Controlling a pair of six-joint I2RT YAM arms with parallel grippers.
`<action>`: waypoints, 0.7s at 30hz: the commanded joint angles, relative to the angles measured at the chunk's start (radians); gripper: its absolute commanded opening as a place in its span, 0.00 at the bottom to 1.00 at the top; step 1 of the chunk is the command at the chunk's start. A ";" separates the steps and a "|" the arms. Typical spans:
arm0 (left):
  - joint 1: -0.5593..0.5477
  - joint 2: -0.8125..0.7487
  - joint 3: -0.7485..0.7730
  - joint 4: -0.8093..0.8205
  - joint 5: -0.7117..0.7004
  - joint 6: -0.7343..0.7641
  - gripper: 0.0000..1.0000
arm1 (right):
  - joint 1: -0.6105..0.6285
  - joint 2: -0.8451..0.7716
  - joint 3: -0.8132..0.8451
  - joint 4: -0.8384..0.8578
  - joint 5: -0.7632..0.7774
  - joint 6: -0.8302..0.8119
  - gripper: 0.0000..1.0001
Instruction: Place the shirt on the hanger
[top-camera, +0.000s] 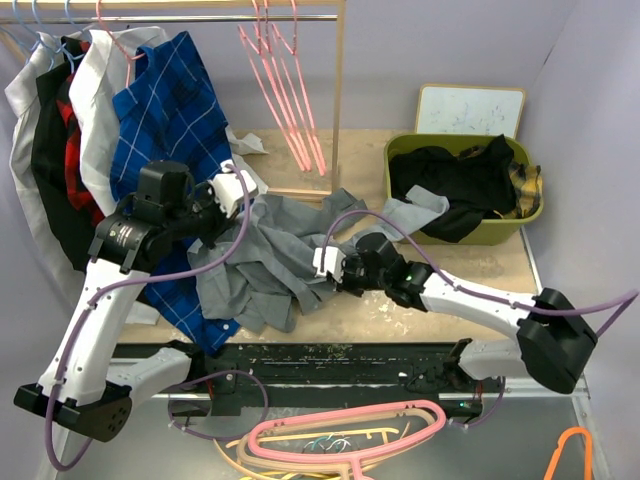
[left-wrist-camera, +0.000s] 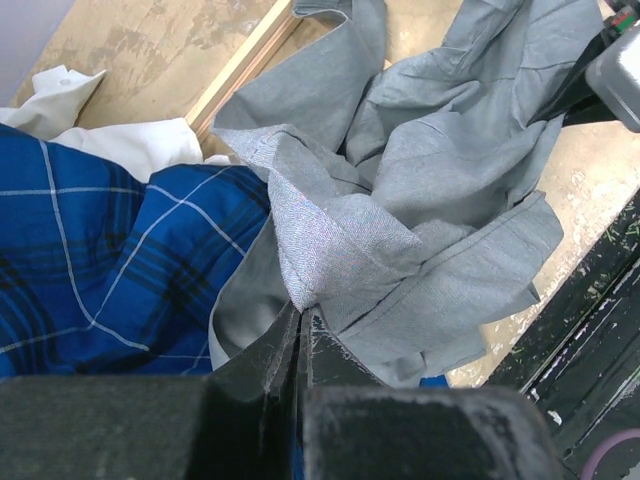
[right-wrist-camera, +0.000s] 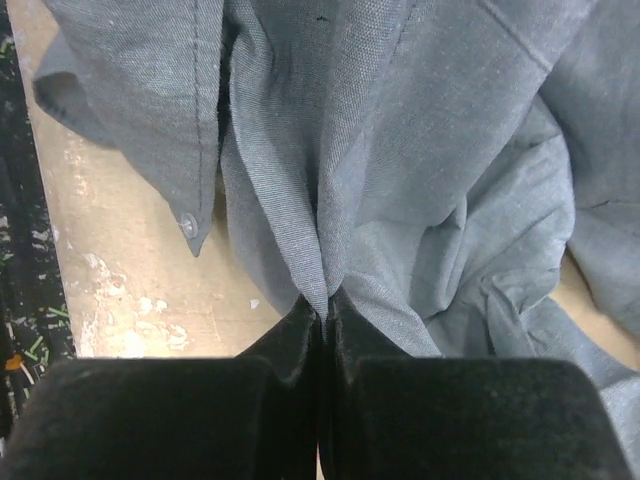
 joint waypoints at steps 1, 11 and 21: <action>0.021 -0.023 0.017 0.019 -0.003 -0.010 0.00 | 0.037 -0.083 0.088 0.046 0.027 0.004 0.00; 0.099 0.020 0.467 -0.144 -0.179 0.016 0.00 | 0.175 -0.194 0.560 -0.042 -0.014 0.306 0.00; 0.136 0.162 0.873 -0.036 -0.490 -0.091 0.00 | 0.320 0.135 1.133 -0.139 0.162 0.379 0.00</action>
